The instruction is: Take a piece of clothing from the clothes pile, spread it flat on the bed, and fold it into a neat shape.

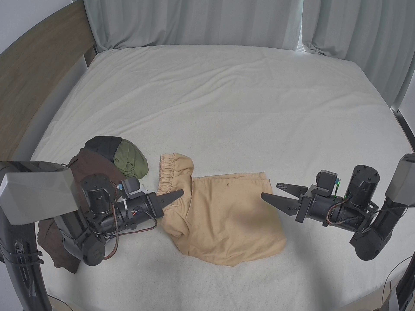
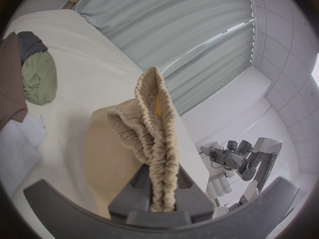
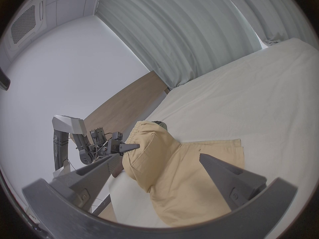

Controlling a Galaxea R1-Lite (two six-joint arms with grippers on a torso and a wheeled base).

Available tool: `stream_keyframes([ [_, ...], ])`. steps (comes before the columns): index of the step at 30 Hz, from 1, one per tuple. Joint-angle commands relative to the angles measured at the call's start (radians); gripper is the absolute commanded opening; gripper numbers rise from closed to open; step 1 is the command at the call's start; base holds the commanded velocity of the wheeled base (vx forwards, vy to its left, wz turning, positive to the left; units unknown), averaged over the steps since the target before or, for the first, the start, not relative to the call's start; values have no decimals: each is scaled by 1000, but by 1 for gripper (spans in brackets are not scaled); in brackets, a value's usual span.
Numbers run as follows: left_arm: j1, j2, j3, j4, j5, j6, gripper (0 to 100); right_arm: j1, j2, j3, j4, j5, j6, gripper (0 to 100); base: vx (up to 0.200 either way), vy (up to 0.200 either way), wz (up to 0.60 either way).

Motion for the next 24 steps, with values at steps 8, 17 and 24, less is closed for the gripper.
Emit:
stream_keyframes([
  [8,-70,47,-63,-1,1,-9,0,-4,-1,-3,0,1,0,100,0,0,0],
  [17,-81,65,-77,-1,1,-9,0,-7,-1,-4,0,1,0,100,0,0,0],
  [24,-96,70,-90,1,1,-9,0,-7,-1,-7,0,-1,0,100,0,0,0],
])
